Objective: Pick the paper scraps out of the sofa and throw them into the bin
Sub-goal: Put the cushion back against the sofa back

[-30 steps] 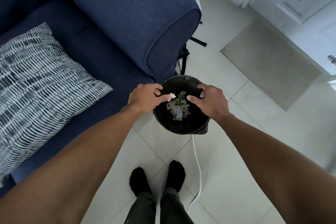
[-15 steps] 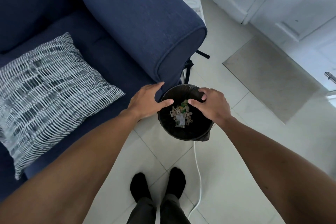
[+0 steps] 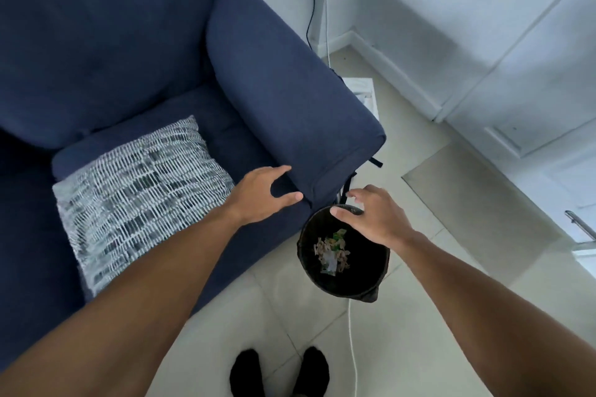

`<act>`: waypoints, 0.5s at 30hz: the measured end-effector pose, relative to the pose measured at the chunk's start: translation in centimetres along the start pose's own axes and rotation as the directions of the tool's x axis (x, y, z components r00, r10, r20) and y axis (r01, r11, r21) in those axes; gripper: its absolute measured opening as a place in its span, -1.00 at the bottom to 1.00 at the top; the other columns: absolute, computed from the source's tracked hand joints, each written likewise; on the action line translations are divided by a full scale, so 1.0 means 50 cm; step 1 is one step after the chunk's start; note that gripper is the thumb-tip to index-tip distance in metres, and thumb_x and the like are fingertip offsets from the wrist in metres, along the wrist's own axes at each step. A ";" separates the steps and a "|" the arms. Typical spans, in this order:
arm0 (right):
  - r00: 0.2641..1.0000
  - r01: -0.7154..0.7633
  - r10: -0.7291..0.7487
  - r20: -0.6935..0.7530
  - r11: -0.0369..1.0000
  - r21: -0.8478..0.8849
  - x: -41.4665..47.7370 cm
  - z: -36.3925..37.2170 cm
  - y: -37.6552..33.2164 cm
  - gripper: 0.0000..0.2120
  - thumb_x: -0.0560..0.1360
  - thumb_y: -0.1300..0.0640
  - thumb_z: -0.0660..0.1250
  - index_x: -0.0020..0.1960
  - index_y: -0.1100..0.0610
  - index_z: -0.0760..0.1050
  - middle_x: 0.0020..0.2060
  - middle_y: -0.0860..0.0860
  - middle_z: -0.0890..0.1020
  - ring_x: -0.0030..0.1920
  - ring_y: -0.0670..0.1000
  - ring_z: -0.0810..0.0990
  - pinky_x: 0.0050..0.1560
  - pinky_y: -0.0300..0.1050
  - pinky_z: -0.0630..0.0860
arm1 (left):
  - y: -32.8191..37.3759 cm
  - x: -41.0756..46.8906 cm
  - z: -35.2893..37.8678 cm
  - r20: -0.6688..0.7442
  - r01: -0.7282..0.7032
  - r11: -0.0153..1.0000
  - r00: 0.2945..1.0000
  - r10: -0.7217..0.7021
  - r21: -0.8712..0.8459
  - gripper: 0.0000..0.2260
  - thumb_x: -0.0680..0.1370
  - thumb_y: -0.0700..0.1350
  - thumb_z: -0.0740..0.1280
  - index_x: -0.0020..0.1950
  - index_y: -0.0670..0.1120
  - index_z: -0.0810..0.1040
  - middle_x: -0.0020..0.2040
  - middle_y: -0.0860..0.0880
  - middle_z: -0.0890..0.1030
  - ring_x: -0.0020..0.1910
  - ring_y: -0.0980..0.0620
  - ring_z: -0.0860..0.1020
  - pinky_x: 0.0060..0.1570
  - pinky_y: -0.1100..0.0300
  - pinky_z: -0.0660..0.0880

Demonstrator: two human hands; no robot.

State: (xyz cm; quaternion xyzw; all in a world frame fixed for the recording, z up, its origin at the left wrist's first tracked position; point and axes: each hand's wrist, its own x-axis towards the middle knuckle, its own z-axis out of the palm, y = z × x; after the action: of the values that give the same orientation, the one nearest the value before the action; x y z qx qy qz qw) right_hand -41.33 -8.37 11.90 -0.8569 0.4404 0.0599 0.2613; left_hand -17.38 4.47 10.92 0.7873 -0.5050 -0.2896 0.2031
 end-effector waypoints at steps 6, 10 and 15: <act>0.991 0.132 -0.132 0.016 0.991 0.002 0.055 -0.028 -0.159 -0.26 0.37 -0.53 0.20 0.35 -0.07 0.50 0.27 -0.12 0.51 0.34 -0.02 0.42 0.20 0.09 0.51 | -0.060 -0.036 -0.139 -0.113 0.076 0.997 0.991 -0.075 0.010 -0.21 0.44 0.44 0.27 0.58 0.08 0.30 0.54 -0.01 0.39 0.55 0.00 0.30 0.51 -0.05 0.28; 0.975 0.222 -0.221 0.019 0.974 -0.051 0.103 -0.032 -0.273 -0.28 0.41 -0.50 0.21 0.39 -0.07 0.46 0.28 -0.10 0.48 0.37 0.00 0.36 0.16 0.08 0.48 | -0.137 -0.086 -0.216 -0.190 0.146 0.989 0.971 -0.143 0.003 -0.22 0.46 0.44 0.27 0.59 0.07 0.29 0.55 -0.02 0.39 0.54 -0.01 0.31 0.50 -0.08 0.28; 0.941 0.336 -0.332 0.060 0.940 -0.067 0.163 -0.004 -0.404 -0.24 0.40 -0.52 0.21 0.42 -0.05 0.43 0.34 -0.06 0.46 0.38 0.03 0.36 0.20 0.14 0.49 | -0.244 -0.168 -0.284 -0.268 0.231 0.973 0.938 -0.222 0.002 -0.22 0.49 0.45 0.25 0.60 0.08 0.25 0.56 -0.04 0.37 0.54 -0.08 0.32 0.50 -0.15 0.26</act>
State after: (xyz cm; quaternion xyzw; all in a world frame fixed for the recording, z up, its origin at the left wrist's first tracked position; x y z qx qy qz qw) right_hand -20.57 -4.76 17.33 -0.9268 0.2797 0.0521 0.2452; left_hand -2.42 17.49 16.22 0.8751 -0.3840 -0.1944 0.2214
